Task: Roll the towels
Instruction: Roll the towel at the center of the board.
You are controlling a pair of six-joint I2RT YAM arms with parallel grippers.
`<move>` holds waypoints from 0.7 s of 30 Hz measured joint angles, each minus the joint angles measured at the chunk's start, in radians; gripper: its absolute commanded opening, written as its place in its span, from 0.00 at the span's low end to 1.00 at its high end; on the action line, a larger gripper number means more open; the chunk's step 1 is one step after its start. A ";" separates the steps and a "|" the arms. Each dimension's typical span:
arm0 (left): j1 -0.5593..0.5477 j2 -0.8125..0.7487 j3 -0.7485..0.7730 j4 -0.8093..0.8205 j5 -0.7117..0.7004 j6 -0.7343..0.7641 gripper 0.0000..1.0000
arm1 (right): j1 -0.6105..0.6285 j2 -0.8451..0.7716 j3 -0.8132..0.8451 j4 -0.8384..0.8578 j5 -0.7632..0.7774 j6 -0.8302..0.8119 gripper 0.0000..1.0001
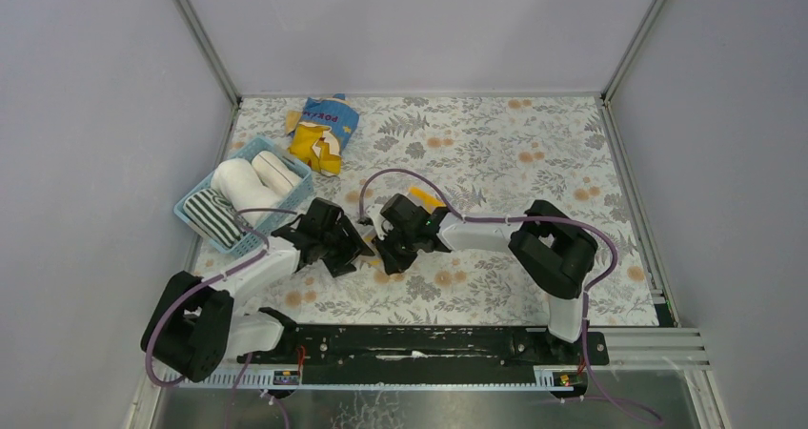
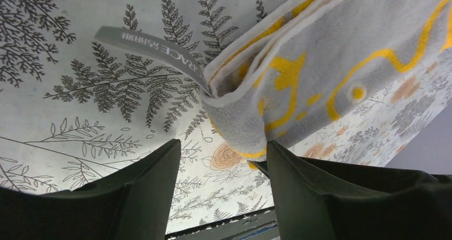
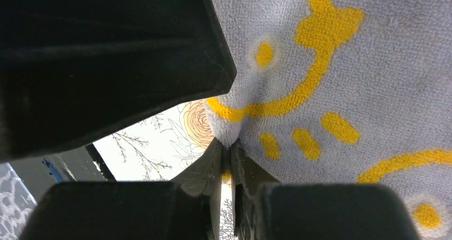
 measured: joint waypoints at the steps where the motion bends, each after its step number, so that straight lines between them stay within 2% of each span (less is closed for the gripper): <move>1: -0.004 0.007 0.000 0.000 -0.003 -0.006 0.57 | -0.002 -0.002 -0.007 0.015 -0.006 0.009 0.10; 8: -0.011 0.086 0.039 0.000 -0.067 -0.018 0.48 | -0.006 -0.004 -0.039 0.090 -0.037 0.050 0.10; 13: -0.011 0.167 0.103 -0.004 -0.126 -0.013 0.30 | -0.008 -0.010 -0.062 0.128 -0.048 0.065 0.10; 21: -0.015 0.209 0.140 -0.031 -0.189 0.009 0.15 | -0.021 -0.024 -0.110 0.204 -0.082 0.109 0.10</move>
